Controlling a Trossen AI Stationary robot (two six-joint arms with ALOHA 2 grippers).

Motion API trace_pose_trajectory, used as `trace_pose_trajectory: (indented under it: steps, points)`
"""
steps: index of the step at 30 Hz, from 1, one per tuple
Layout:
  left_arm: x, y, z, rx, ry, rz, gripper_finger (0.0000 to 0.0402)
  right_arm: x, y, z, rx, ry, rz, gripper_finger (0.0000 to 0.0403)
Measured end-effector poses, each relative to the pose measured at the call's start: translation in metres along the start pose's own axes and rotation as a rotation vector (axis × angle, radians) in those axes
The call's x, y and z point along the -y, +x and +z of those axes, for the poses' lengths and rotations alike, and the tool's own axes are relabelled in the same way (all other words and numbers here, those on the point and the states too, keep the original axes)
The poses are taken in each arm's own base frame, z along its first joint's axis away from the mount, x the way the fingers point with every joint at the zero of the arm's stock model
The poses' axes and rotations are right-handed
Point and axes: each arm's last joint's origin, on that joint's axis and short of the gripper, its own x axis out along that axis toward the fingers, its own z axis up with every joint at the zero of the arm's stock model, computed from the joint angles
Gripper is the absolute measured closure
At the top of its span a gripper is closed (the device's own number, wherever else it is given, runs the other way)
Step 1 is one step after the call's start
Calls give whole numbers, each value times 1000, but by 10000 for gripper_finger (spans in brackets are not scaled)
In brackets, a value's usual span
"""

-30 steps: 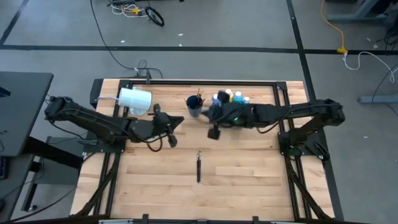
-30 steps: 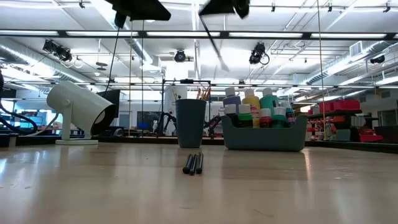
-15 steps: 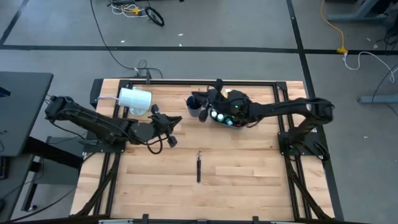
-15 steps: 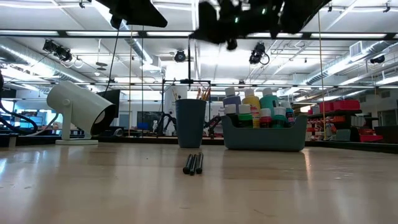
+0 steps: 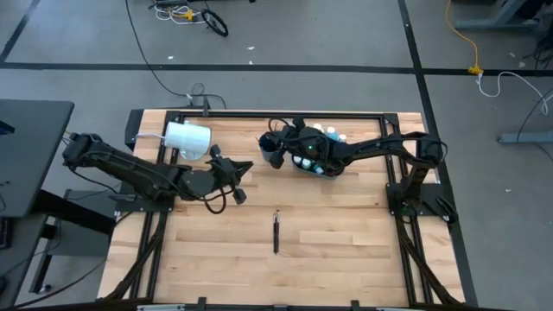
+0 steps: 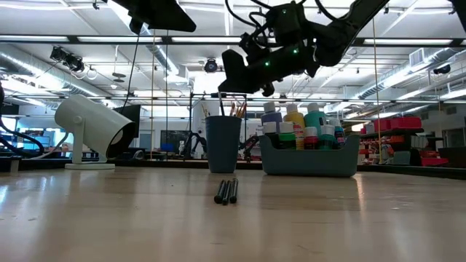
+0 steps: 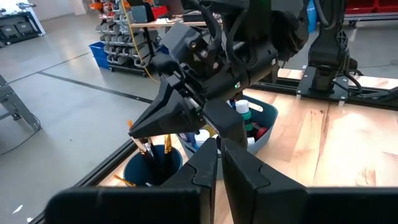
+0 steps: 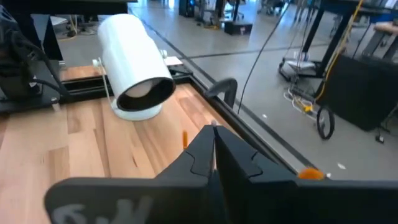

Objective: Pick & Place Paint Supplies
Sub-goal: Put the silver paint brush into the blue cup

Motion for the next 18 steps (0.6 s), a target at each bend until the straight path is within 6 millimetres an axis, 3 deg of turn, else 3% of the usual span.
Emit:
trace_pose_trajectory:
  steps: [11, 18]
  points:
    - [1, 1, -1, -4, -34, -4, 372, -9, -4, 2, -4, -47, 29, 335]
    - [4, 3, -2, -13, -99, -44, 372, -29, -41, 42, 60, -194, 109, 327]
